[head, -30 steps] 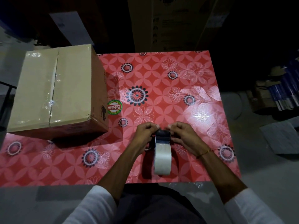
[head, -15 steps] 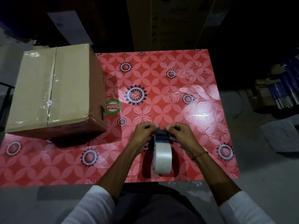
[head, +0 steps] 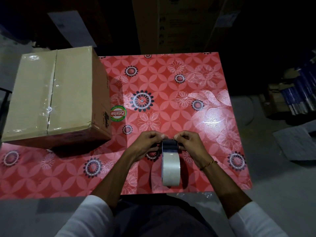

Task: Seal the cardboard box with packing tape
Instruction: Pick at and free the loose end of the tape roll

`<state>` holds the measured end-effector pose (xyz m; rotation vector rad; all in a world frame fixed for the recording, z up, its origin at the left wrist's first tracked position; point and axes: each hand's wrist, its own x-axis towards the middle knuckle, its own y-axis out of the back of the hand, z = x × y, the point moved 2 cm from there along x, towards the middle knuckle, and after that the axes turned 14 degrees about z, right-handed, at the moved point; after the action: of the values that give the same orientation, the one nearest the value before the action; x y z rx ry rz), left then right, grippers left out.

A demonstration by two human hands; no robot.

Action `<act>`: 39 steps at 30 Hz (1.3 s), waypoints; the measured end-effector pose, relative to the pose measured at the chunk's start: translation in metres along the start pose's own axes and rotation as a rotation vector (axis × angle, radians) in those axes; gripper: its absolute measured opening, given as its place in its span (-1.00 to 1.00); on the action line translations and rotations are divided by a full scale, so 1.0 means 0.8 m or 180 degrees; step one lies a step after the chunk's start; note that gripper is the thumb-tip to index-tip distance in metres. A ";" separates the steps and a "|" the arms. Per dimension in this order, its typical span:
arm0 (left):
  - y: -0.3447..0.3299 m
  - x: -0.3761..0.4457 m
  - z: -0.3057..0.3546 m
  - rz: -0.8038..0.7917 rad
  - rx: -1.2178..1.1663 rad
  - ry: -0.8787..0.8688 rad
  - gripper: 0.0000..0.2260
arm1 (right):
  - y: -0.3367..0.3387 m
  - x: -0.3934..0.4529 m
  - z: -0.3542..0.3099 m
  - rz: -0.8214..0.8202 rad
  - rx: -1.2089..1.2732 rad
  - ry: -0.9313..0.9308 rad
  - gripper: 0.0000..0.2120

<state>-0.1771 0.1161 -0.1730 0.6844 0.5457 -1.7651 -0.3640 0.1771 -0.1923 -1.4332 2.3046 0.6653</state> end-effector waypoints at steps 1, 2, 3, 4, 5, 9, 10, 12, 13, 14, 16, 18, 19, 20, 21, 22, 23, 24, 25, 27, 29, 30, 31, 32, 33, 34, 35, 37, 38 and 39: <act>0.000 0.000 0.000 0.0044 0.0062 -0.0053 -0.82 | 0.000 0.000 0.000 -0.0022 0.0002 0.0021 -0.81; -0.001 0.000 0.001 0.0096 0.0111 -0.0096 -0.88 | 0.000 0.000 0.001 -0.0047 0.0002 0.0050 -0.83; -0.002 0.000 0.001 0.0135 0.0149 -0.0119 -0.94 | 0.000 0.000 0.001 -0.0074 0.0004 0.0085 -0.85; -0.002 0.000 0.001 0.0159 0.0160 -0.0128 -0.98 | 0.001 0.000 0.000 -0.0095 0.0007 0.0115 -0.87; -0.003 0.000 0.001 0.0181 0.0158 -0.0130 -0.97 | 0.002 -0.001 0.000 -0.0119 0.0010 0.0150 -0.89; -0.003 0.003 -0.002 0.0245 0.0211 -0.0122 -0.92 | 0.006 -0.002 -0.002 -0.0204 -0.0030 0.0320 -0.91; -0.003 0.003 -0.002 0.0256 0.0228 -0.0121 -0.92 | 0.006 -0.003 -0.002 -0.0228 -0.0029 0.0382 -0.91; -0.003 0.002 -0.001 0.0273 0.0256 -0.0114 -0.93 | 0.006 -0.004 -0.004 -0.0284 -0.0052 0.0562 -0.87; -0.003 0.002 -0.002 0.0288 0.0275 -0.0107 -0.93 | 0.006 -0.005 -0.005 -0.0303 -0.0089 0.0651 -0.85; -0.004 0.003 -0.002 0.0303 0.0295 -0.0100 -0.93 | 0.006 -0.005 -0.006 -0.0315 -0.0131 0.0712 -0.85; -0.005 0.002 -0.001 0.0320 0.0311 -0.0091 -0.92 | 0.008 -0.007 -0.009 -0.0327 -0.0191 0.0796 -0.87; -0.006 0.001 0.001 0.0324 0.0293 -0.0082 -0.91 | 0.009 -0.007 -0.014 -0.0356 -0.0247 0.0863 -0.88; -0.006 0.000 0.002 0.0326 0.0289 -0.0071 -0.91 | 0.009 -0.007 -0.016 -0.0390 -0.0257 0.0869 -0.86; -0.006 0.000 0.003 0.0332 0.0290 -0.0053 -0.91 | 0.009 -0.006 -0.018 -0.0432 -0.0267 0.0872 -0.84; -0.006 0.000 0.003 0.0334 0.0280 -0.0033 -0.91 | 0.009 -0.005 -0.019 -0.0472 -0.0292 0.0888 -0.81; -0.006 -0.001 0.004 0.0335 0.0266 -0.0010 -0.90 | 0.009 -0.005 -0.021 -0.0498 -0.0339 0.0915 -0.78; -0.006 -0.001 0.005 0.0338 0.0256 0.0014 -0.89 | 0.009 -0.004 -0.022 -0.0513 -0.0387 0.0933 -0.75; -0.007 -0.001 0.006 0.0351 0.0254 0.0036 -0.88 | 0.009 -0.003 -0.024 -0.0522 -0.0424 0.0945 -0.72; -0.007 -0.002 0.006 0.0363 0.0250 0.0055 -0.87 | 0.009 -0.002 -0.025 -0.0529 -0.0440 0.0954 -0.71; -0.008 -0.003 0.008 0.0364 0.0226 0.0090 -0.87 | 0.008 -0.002 -0.026 -0.0541 -0.0459 0.0954 -0.71; -0.008 -0.005 0.009 0.0345 0.0190 0.0122 -0.87 | 0.007 -0.001 -0.024 -0.0540 -0.0456 0.0926 -0.71; -0.008 -0.005 0.010 0.0336 0.0177 0.0138 -0.87 | 0.007 -0.001 -0.023 -0.0526 -0.0434 0.0912 -0.72; -0.009 -0.007 0.011 0.0329 0.0157 0.0151 -0.86 | 0.006 -0.001 -0.022 -0.0507 -0.0403 0.0905 -0.72; -0.009 -0.008 0.012 0.0333 0.0140 0.0167 -0.85 | 0.006 -0.001 -0.021 -0.0476 -0.0371 0.0898 -0.71; -0.010 -0.009 0.013 0.0344 0.0117 0.0177 -0.83 | 0.005 -0.001 -0.021 -0.0441 -0.0336 0.0878 -0.71; -0.010 -0.010 0.014 0.0362 0.0094 0.0178 -0.81 | 0.005 -0.001 -0.021 -0.0401 -0.0300 0.0849 -0.71; -0.010 -0.010 0.014 0.0378 0.0077 0.0174 -0.80 | 0.005 0.000 -0.020 -0.0364 -0.0266 0.0819 -0.71; -0.010 -0.010 0.014 0.0377 0.0050 0.0178 -0.80 | 0.003 0.000 -0.021 -0.0305 -0.0263 0.0859 -0.70; -0.010 -0.010 0.014 0.0350 0.0019 0.0198 -0.81 | 0.003 0.000 -0.021 -0.0279 -0.0292 0.0915 -0.70; -0.009 -0.010 0.013 0.0319 -0.0012 0.0231 -0.82 | 0.002 -0.001 -0.022 -0.0256 -0.0318 0.0977 -0.69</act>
<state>-0.1844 0.1164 -0.1598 0.7629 0.5545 -1.6507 -0.3658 0.1686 -0.1773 -1.7726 2.4522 0.5782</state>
